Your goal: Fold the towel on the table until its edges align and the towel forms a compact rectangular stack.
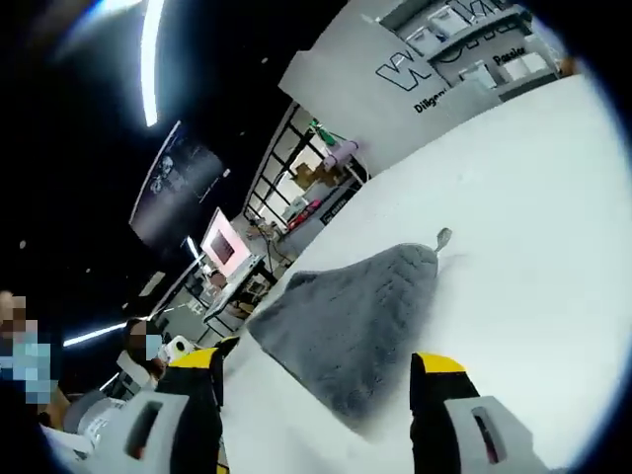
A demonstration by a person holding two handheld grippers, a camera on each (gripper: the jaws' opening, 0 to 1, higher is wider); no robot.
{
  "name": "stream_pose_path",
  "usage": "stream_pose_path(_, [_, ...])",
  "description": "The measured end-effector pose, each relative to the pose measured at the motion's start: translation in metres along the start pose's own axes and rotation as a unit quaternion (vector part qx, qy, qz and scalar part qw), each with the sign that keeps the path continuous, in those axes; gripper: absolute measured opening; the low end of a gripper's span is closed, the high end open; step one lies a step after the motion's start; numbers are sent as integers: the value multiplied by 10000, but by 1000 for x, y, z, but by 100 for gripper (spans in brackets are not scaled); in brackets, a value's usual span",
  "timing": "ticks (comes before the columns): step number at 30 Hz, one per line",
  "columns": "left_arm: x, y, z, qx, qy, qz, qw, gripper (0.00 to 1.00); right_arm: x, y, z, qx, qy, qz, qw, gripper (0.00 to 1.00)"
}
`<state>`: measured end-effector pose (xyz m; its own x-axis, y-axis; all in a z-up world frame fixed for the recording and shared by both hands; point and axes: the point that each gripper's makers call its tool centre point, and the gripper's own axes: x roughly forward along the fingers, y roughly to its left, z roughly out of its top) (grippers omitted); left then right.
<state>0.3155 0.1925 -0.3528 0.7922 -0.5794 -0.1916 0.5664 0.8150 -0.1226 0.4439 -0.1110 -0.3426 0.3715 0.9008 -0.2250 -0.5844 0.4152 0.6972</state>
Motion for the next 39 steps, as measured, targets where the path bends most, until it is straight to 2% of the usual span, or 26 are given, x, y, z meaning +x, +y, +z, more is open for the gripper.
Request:
stream_pose_path(4, [4, -3, 3, 34, -13, -72, 10000, 99, 13, -14, 0, 101, 44, -178, 9998, 76])
stream_pose_path(13, [6, -3, 4, 50, -28, -51, 10000, 99, 33, -26, -12, 254, 302, -233, 9990, 63])
stream_pose_path(16, [5, -3, 3, 27, -34, -48, 10000, 99, 36, -28, -15, 317, 392, -172, 9986, 53])
stream_pose_path(20, [4, -3, 3, 15, -37, -16, 10000, 99, 36, -41, -19, 518, 402, -276, 9975, 31])
stream_pose_path(24, [5, -4, 4, 20, -33, -28, 10000, 99, 34, -54, -15, 602, 381, -316, 9970, 21])
stream_pose_path(27, [6, -5, 4, 24, -24, -37, 10000, 99, 33, -56, -11, 607, 303, -265, 9973, 13])
stream_pose_path(34, [11, -10, 5, 112, 60, -103, 9999, 99, 8, -59, -7, 424, 228, -354, 9982, 9])
stream_pose_path(37, [14, -12, 3, 117, 99, -117, 9998, 99, -12, -62, -7, 378, 164, -453, 9981, 9])
stream_pose_path(39, [17, -15, 2, 108, 131, -138, 9998, 99, -34, -68, -4, 383, 67, -523, 9979, 9])
